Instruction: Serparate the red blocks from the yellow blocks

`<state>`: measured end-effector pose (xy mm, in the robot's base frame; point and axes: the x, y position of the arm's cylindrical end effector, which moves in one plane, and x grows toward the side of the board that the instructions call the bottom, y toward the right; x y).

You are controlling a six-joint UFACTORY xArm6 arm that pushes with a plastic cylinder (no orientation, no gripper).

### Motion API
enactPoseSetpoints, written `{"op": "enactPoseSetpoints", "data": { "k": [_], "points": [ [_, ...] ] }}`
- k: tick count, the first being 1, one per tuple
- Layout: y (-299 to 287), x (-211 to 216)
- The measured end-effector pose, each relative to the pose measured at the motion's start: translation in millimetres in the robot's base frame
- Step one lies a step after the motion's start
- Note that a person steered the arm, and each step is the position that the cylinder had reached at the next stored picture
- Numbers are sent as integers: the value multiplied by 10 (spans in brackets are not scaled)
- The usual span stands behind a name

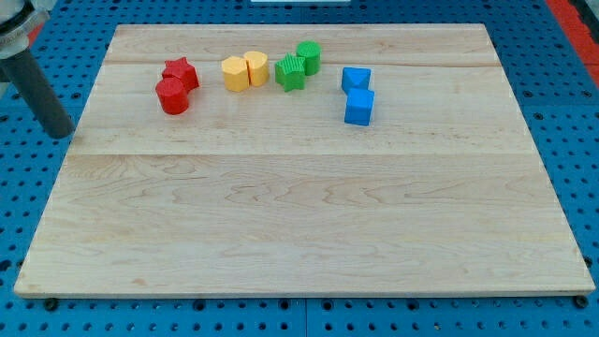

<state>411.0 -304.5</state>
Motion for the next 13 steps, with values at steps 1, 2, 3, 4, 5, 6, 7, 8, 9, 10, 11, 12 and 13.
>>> {"op": "enactPoseSetpoints", "data": {
  "k": [1,2,3,4,5,6,7,8,9,10,11,12,13],
  "points": [
    [0,0],
    [-5,-42],
    [-4,-74],
    [166,-650],
    [557,-1320],
    [1356,-1783],
    [1595,-1770],
    [1326,-1613],
    [1298,-1171],
    [1146,-1030],
    [1116,-1030],
    [1219,-825],
    [1220,-825]
  ]
}}
